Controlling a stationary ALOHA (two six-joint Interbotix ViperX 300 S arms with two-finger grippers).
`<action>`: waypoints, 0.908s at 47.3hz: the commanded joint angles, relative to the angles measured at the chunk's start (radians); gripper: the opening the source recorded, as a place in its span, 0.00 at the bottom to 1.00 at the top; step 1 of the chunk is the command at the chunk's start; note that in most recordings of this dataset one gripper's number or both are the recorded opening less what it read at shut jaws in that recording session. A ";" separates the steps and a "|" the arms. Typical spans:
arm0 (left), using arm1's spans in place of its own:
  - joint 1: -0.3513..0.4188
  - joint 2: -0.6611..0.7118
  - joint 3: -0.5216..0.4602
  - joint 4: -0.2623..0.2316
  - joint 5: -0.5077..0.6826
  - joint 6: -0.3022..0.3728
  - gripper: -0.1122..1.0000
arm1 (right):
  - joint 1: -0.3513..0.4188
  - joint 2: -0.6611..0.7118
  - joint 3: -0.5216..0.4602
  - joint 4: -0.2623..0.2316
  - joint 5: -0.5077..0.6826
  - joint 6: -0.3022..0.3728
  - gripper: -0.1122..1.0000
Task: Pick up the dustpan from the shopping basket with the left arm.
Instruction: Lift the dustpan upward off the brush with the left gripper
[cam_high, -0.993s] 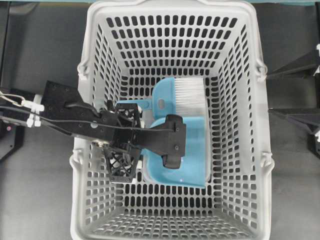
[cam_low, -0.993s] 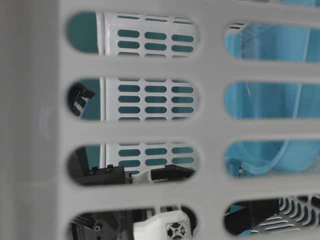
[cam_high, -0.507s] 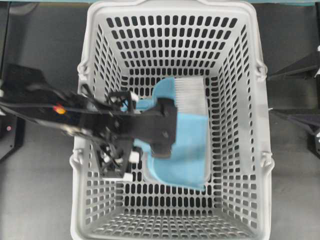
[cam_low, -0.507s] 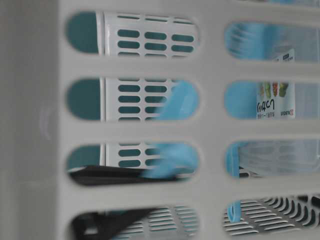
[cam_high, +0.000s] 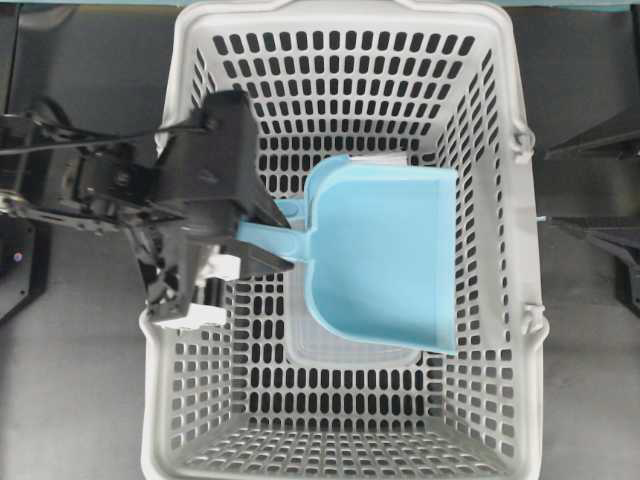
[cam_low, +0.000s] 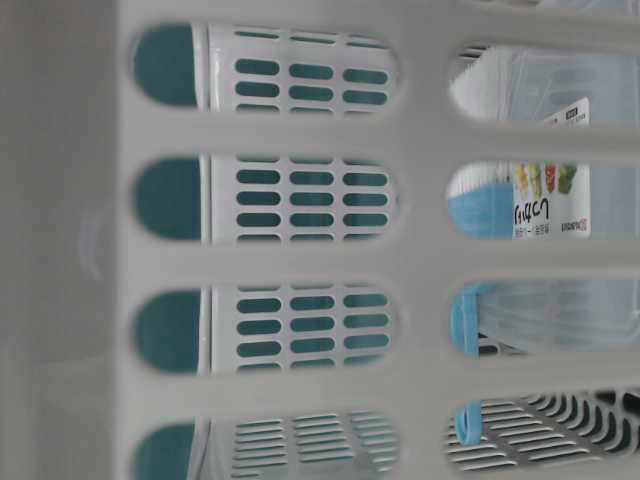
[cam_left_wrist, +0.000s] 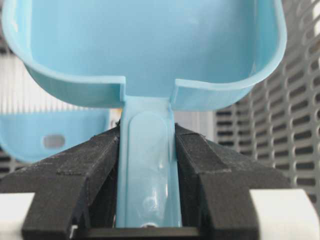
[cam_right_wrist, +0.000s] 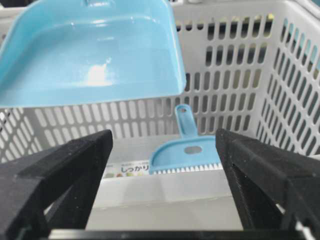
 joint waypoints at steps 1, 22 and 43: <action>0.002 -0.051 0.018 0.003 -0.074 0.002 0.36 | 0.000 0.005 -0.009 0.003 -0.009 0.002 0.81; 0.002 -0.081 0.051 0.003 -0.124 0.002 0.36 | -0.002 0.005 -0.009 0.003 -0.017 0.003 0.81; 0.002 -0.083 0.052 0.003 -0.126 0.002 0.36 | -0.002 0.005 -0.009 0.003 -0.020 0.003 0.81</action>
